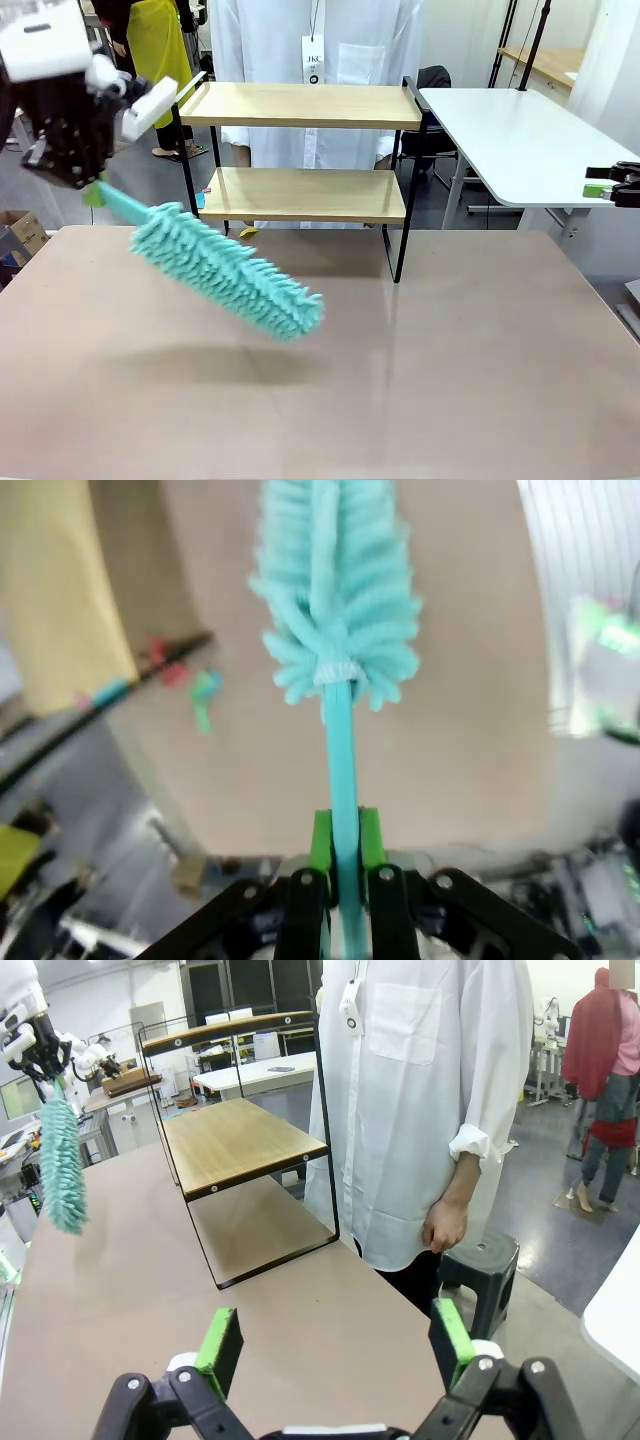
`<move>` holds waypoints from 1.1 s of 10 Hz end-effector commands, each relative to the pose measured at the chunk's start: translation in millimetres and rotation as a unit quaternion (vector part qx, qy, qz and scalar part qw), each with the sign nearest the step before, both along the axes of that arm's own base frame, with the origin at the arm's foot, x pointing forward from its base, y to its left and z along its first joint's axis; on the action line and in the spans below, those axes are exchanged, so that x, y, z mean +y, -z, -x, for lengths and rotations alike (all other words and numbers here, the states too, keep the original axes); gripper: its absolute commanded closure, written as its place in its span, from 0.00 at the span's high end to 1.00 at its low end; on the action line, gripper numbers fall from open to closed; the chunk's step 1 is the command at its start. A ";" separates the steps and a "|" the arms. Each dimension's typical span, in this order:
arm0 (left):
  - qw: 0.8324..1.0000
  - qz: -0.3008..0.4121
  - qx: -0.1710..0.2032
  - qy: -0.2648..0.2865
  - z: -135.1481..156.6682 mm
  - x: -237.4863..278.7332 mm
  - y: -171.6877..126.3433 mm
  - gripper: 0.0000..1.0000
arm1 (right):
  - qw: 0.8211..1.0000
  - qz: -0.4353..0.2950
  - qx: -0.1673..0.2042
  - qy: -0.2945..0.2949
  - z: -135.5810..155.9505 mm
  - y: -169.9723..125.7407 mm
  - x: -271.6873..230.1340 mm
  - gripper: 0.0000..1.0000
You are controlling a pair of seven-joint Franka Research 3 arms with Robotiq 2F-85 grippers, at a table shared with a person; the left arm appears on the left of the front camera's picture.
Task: Clean the shelf.
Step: Clean the specific section of the Shelf indicated by the human with the Duster, then hand the Duster back to the human.
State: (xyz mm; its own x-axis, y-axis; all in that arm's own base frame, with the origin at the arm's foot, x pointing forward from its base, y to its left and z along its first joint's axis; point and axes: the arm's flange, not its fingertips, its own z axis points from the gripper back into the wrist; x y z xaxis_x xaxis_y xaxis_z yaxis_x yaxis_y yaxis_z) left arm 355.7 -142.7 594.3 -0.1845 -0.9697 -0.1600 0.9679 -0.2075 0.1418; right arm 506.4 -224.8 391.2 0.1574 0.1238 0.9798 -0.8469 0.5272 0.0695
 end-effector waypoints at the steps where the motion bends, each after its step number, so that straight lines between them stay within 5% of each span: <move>1: 0.997 -0.068 0.024 -0.035 1.1 11.3 17.5 0.13 | 1.000 0.004 0.009 0.004 -1.5 -4.8 3.1 1.00; 3: 0.994 -0.047 0.048 -0.085 -7.0 9.6 27.3 0.13 | 1.000 0.004 0.009 0.004 -1.5 -4.8 3.1 1.00; 4: 0.997 -0.063 0.022 -0.029 -3.6 17.6 24.9 0.13 | 1.000 0.004 0.009 0.004 -1.5 -4.8 3.1 1.00; 11: 0.997 -0.063 0.022 -0.029 -3.6 17.6 24.9 0.13 | 1.000 0.004 0.009 0.004 -1.5 -4.8 3.1 1.00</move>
